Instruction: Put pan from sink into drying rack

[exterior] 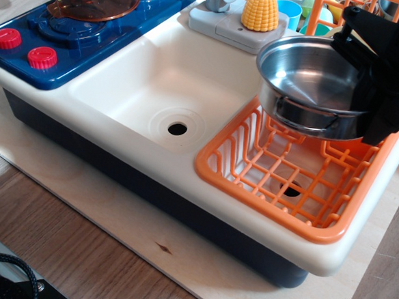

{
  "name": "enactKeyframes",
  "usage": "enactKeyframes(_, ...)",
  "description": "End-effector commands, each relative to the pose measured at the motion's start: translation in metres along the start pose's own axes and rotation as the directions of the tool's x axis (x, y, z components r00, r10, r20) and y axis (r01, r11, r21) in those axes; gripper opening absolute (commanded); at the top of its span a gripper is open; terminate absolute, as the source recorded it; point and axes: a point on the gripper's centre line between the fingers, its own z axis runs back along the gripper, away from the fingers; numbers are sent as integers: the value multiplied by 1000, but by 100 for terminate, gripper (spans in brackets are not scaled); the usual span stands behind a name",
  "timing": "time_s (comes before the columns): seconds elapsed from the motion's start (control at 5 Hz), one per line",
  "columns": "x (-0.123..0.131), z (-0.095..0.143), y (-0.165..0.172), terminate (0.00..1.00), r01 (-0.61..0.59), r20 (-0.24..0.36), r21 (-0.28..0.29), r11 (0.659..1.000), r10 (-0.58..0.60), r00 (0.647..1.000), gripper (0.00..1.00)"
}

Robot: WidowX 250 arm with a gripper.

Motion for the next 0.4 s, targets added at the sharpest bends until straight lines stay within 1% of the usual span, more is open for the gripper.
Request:
enactKeyframes(0.0, 2, 5, -6, 0, -16, 48, 11, 1000, 15, 999, 100)
enactKeyframes(0.2, 2, 5, -6, 100, -16, 48, 11, 1000, 15, 999, 100)
